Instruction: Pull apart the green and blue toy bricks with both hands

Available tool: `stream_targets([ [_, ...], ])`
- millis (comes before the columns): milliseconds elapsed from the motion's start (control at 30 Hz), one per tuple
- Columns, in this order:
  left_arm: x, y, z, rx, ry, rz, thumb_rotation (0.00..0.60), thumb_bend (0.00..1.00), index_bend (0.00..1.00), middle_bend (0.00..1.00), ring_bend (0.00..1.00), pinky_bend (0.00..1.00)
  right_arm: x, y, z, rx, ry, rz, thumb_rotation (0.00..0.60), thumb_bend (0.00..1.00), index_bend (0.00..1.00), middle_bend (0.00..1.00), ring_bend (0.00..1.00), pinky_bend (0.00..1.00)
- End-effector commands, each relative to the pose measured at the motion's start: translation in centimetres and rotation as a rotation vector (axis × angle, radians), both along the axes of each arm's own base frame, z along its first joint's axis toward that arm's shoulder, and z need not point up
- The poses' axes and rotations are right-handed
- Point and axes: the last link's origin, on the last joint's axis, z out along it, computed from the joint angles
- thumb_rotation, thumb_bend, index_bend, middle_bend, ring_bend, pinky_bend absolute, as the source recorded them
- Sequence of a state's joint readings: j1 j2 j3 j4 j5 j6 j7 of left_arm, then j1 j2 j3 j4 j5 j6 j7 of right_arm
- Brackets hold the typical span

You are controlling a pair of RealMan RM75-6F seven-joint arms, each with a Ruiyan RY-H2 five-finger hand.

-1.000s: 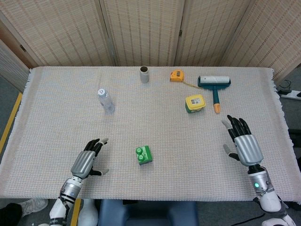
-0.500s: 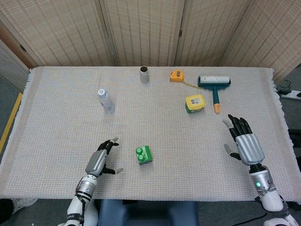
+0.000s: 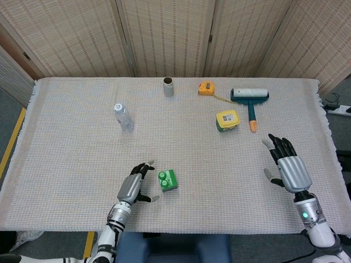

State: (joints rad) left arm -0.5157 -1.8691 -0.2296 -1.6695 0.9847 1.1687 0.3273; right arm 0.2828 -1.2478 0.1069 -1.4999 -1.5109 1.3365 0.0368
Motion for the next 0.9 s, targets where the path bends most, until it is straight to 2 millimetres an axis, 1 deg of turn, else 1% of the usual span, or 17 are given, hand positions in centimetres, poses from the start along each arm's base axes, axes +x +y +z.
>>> stream_targets([
  [33,0.5,0.4,-0.5,0.036,-0.005,0.021,0.600,0.16,0.03,0.25,0.05,0.02,0.0,0.0,0.1,-0.001,-0.004,-0.001,0.600,0.41,0.00,0.00,0.00,0.00],
  [133,0.9,0.5,-1.1,0.032,0.000,0.028,0.600,0.16,0.02,0.25,0.04,0.01,0.0,0.0,0.1,0.002,-0.002,0.002,0.600,0.41,0.00,0.00,0.00,0.00],
  [333,1.8,0.9,-1.3,0.049,-0.014,0.029,0.600,0.16,0.02,0.26,0.04,0.01,0.0,0.2,0.3,-0.001,-0.004,0.006,0.600,0.41,0.00,0.00,0.00,0.00],
  [500,2.8,0.8,-1.8,0.045,-0.019,0.008,0.600,0.16,0.02,0.28,0.04,0.01,-0.1,-0.1,0.2,0.008,-0.001,-0.005,0.600,0.41,0.00,0.00,0.00,0.00],
  [700,3.3,0.8,-2.7,0.035,-0.013,0.005,0.600,0.16,0.02,0.28,0.04,0.01,-0.2,-0.1,0.5,0.005,-0.009,-0.008,0.600,0.41,0.00,0.00,0.00,0.00],
  [900,4.1,1.2,-3.4,0.044,-0.015,-0.014,0.600,0.16,0.02,0.30,0.05,0.00,-0.3,-0.1,0.8,0.005,-0.016,-0.012,0.600,0.41,0.00,0.00,0.00,0.00],
])
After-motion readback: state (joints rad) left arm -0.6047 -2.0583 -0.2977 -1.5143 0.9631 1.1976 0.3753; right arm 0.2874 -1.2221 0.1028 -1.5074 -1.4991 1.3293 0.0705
